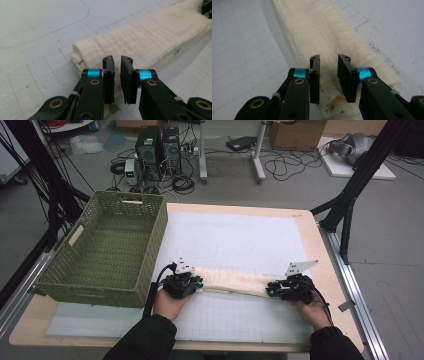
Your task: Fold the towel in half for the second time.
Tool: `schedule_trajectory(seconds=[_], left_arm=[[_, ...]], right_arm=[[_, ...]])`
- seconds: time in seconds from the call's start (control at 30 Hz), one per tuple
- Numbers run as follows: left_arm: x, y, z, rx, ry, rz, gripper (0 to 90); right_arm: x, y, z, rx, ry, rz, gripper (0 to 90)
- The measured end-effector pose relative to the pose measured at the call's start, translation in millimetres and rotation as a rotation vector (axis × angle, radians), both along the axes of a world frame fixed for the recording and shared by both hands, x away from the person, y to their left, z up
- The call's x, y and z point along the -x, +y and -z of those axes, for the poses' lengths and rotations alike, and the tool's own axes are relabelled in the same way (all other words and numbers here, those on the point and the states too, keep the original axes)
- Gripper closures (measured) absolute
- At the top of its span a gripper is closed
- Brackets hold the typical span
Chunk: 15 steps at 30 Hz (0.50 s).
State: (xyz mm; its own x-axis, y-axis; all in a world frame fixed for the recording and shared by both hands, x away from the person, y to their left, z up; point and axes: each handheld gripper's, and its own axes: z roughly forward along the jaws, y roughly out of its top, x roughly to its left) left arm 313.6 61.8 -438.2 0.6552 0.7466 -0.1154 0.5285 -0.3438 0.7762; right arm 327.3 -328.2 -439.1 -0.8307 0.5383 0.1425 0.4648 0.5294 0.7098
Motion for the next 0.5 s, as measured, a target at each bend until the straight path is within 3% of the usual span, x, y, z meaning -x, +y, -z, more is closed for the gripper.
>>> schedule_trajectory(seconds=[0.07,0.33,0.43,0.5], left_arm=[[0.9,-0.8,2.7,-0.035,0.001,0.006,80.1],[3.5,-2.0,2.3,-0.043,-0.017,0.008,77.0],[4.5,0.3,-1.3,-0.026,-0.061,0.016,71.5],[4.1,2.0,-2.2,-0.022,-0.083,-0.007,67.1]], right_arm=[[0.4,-2.7,0.8,0.004,-0.001,0.015,71.2],[3.0,-5.2,2.4,0.005,-0.021,0.028,69.8],[6.1,-3.4,-1.0,0.003,-0.048,0.021,66.0],[8.7,-3.1,-4.2,-0.023,-0.072,0.020,65.1]])
